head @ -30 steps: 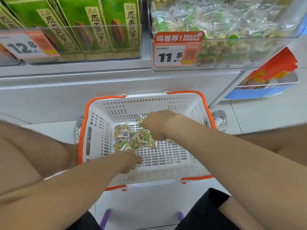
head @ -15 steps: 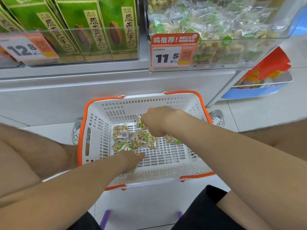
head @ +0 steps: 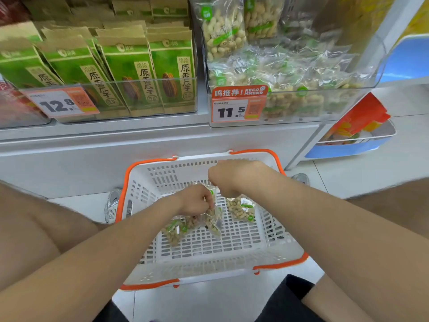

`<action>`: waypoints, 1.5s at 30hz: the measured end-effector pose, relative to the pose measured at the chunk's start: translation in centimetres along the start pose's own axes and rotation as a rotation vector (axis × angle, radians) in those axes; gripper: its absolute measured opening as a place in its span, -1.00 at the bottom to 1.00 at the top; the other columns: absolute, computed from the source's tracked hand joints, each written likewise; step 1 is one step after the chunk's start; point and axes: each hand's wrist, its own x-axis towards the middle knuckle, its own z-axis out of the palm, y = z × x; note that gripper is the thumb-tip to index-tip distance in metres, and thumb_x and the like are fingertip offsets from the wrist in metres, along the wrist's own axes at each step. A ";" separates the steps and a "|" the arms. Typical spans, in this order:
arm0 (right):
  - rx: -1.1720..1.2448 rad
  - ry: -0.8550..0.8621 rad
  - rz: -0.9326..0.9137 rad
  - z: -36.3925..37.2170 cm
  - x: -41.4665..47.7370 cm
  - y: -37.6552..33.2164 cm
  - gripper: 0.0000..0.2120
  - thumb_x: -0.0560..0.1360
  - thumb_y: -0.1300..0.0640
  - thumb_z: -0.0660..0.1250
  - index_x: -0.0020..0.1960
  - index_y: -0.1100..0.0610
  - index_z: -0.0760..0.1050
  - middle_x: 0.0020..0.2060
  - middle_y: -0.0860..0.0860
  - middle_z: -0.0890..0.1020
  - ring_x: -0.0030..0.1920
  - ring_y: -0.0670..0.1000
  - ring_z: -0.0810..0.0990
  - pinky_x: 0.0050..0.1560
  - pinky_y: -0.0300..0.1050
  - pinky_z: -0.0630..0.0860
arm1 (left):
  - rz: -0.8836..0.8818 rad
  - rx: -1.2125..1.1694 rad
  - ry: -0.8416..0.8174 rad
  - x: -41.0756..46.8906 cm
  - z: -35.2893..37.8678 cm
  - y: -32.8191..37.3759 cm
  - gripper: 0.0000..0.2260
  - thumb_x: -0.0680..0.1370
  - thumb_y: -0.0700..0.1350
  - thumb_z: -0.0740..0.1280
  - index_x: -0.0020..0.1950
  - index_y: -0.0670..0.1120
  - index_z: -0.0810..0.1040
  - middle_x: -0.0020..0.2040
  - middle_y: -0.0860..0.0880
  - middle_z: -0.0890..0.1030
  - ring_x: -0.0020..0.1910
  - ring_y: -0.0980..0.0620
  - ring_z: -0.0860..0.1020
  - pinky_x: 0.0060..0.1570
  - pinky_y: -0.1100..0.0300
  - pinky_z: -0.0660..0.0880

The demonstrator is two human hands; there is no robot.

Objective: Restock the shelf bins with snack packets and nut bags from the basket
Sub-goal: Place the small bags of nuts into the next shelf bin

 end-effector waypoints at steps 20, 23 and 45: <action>0.624 0.354 -0.086 -8.0 -7.8 5.6 -0.82 0.68 0.20 0.22 0.17 0.21 0.57 -0.15 0.18 0.72 -0.21 0.05 0.73 -0.09 0.05 0.66 | 0.350 -0.466 1.002 -9.2 -8.5 10.6 -0.55 0.73 0.01 0.13 -0.32 -0.15 0.32 -0.39 -0.10 0.39 -0.34 0.01 0.34 -0.28 0.02 0.23; 0.844 0.436 -0.104 -8.8 -9.4 6.0 -0.82 0.72 0.20 0.19 0.16 0.21 0.56 -0.29 0.09 0.59 -0.35 -0.05 0.58 -0.28 -0.23 0.47 | 0.459 -0.468 1.054 -9.7 -9.3 11.4 -0.53 0.74 0.02 0.09 -0.20 -0.26 0.50 -0.27 -0.27 0.54 -0.26 -0.18 0.46 -0.20 -0.12 0.34; 0.902 0.980 0.228 -11.5 -10.7 7.7 -0.38 0.43 -0.13 0.47 0.42 -0.04 0.37 0.14 -0.10 0.54 0.15 0.00 0.56 0.07 -0.07 0.53 | 0.598 -0.459 1.212 -9.8 -15.1 17.9 -0.82 0.61 -0.10 0.46 0.21 0.01 0.67 0.11 0.16 0.70 0.00 0.28 0.67 0.12 0.08 0.65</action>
